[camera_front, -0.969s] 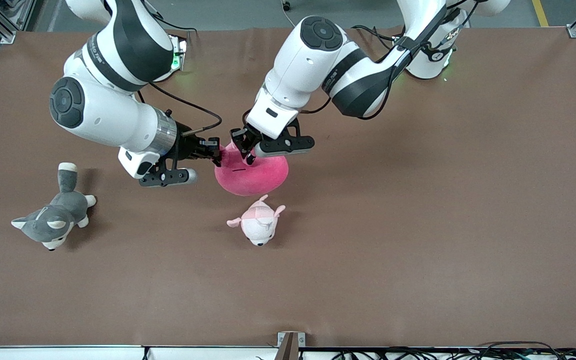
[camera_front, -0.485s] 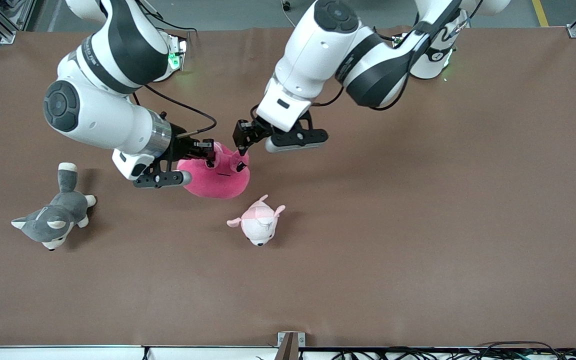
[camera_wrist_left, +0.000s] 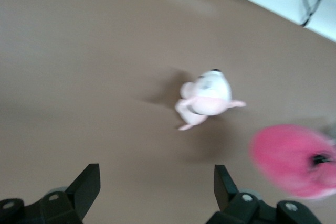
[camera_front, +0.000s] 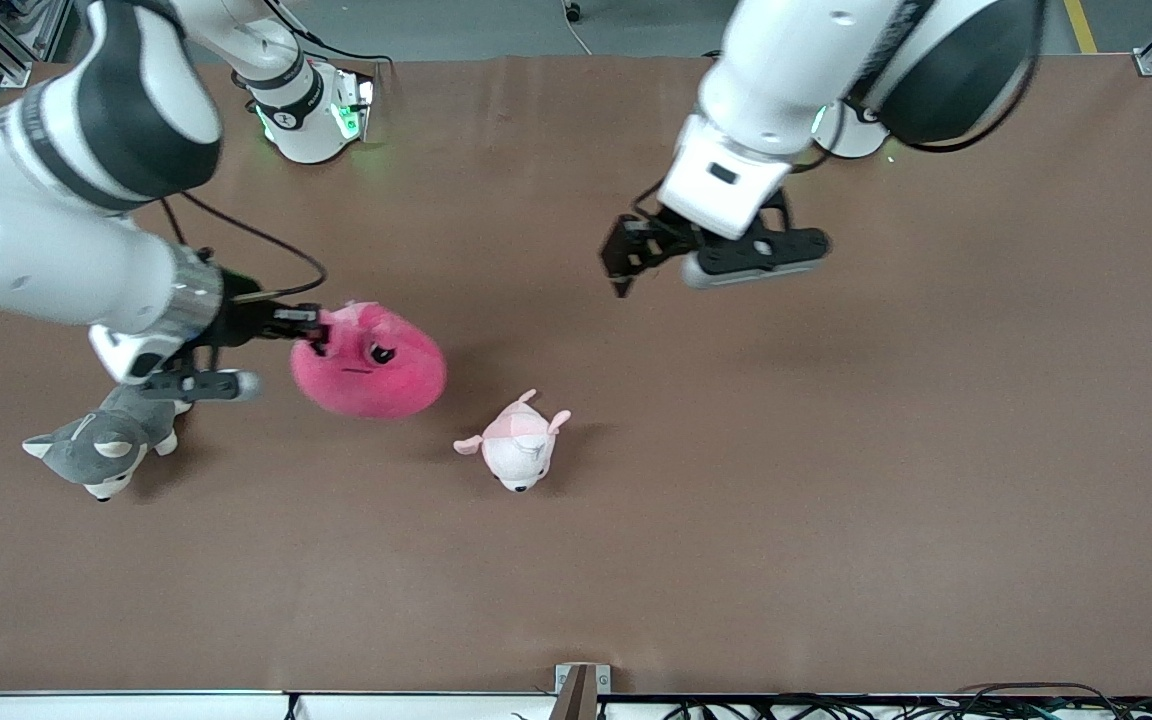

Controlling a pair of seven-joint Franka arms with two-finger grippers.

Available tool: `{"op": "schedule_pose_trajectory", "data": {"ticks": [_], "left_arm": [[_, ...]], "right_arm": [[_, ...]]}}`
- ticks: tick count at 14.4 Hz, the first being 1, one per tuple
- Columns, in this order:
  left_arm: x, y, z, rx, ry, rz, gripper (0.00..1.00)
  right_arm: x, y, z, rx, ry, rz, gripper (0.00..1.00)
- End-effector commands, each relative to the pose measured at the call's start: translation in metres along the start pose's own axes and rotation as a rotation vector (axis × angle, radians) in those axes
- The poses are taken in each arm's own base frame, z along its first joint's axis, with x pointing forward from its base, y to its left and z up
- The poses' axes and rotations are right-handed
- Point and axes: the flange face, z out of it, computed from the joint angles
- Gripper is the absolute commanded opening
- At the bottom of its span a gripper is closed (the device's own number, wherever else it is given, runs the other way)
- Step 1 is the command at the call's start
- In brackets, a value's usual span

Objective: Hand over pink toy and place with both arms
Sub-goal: 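Open the left gripper and withdraw it while the right gripper carries plush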

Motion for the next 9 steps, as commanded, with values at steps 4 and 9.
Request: {"op": "schedule_pose_trajectory", "data": {"ticks": [4,9], "left_arm": [[0.084,-0.146,-0.043,0.149,-0.086,0.234,0.95],[0.114,-0.247,-0.064,0.191,-0.109,0.339,1.0]], "right_arm": [[0.045,0.084,0.013,-0.045,-0.004,-0.017,0.03],[0.068,0.123,0.042,-0.03,-0.05,-0.226,0.02]]}}
